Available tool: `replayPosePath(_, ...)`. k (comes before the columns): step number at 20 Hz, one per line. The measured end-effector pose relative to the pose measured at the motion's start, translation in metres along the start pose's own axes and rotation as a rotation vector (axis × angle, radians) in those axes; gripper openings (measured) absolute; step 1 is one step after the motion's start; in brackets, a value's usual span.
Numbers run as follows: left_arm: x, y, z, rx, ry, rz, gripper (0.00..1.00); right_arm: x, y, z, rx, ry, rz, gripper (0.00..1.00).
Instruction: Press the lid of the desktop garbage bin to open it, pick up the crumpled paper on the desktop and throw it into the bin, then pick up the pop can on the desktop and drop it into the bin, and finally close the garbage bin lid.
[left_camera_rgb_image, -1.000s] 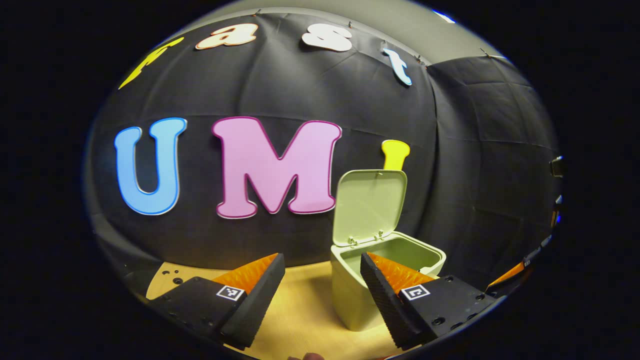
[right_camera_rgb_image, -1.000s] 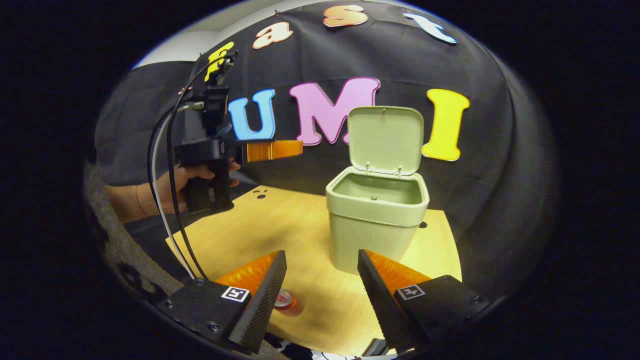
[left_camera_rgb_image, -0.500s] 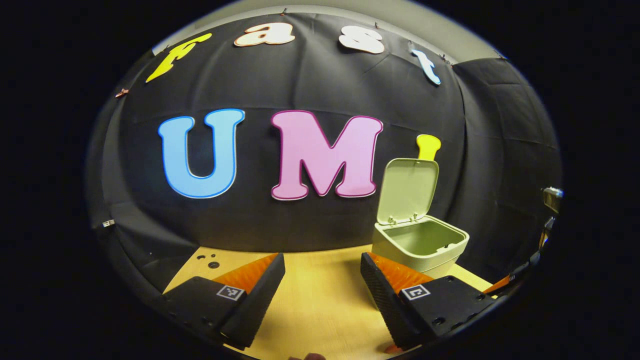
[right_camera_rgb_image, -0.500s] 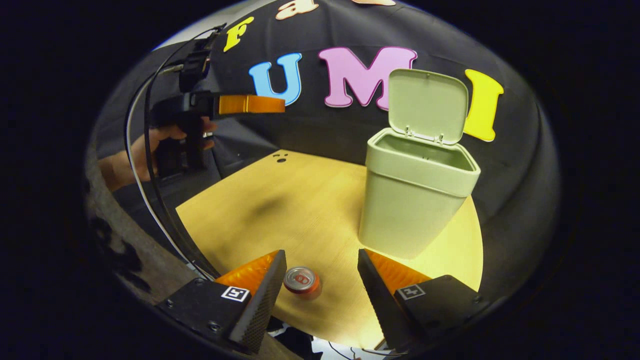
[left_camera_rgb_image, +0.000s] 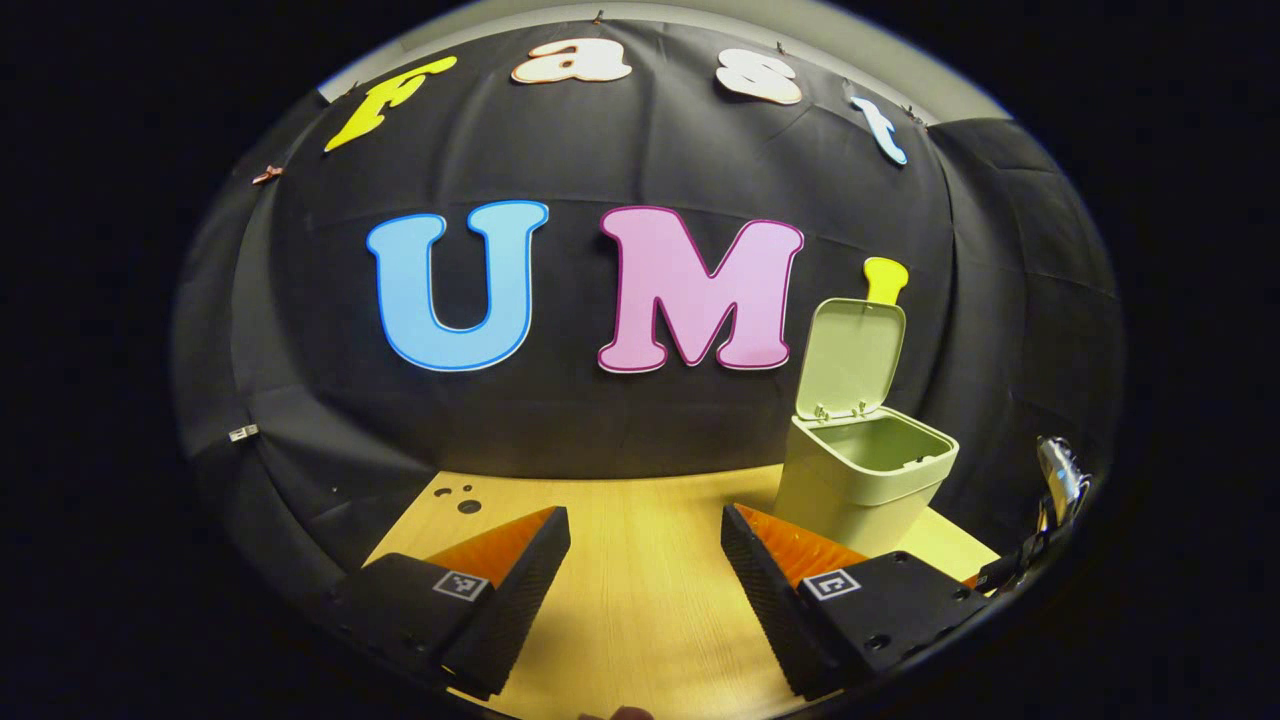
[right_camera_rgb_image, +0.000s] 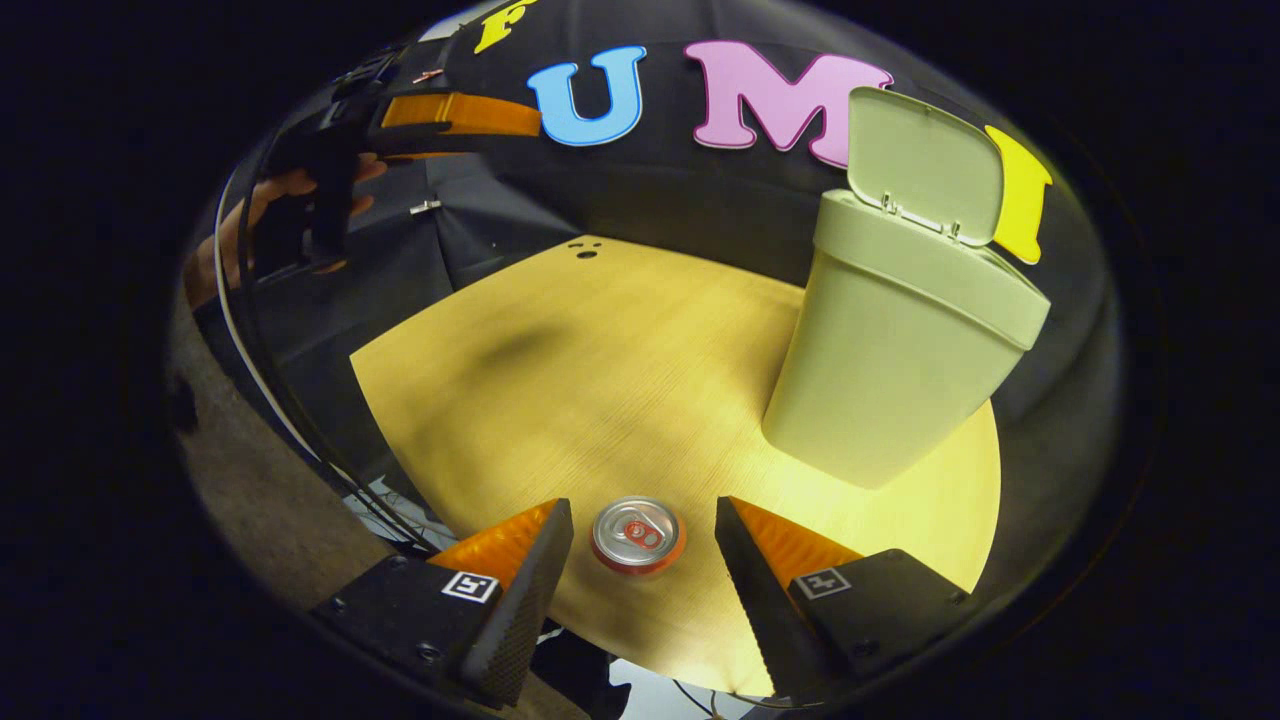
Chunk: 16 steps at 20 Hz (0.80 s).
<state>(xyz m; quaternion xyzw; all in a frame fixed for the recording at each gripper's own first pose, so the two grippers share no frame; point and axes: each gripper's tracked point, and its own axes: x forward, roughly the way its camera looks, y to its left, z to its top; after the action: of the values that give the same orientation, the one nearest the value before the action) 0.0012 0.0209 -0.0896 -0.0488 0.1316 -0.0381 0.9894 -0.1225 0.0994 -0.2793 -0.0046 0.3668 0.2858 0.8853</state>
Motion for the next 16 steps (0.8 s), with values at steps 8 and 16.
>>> replayPosePath(8,-0.018,0.022,-0.013,-0.01,0.029,0.028,0.98,0.03,0.001,-0.032,-0.001,0.095,-0.007,0.91)
replayPosePath(16,-0.025,0.032,-0.017,-0.015,0.042,0.058,0.98,0.049,0.003,-0.045,0.063,0.13,0.001,0.9)
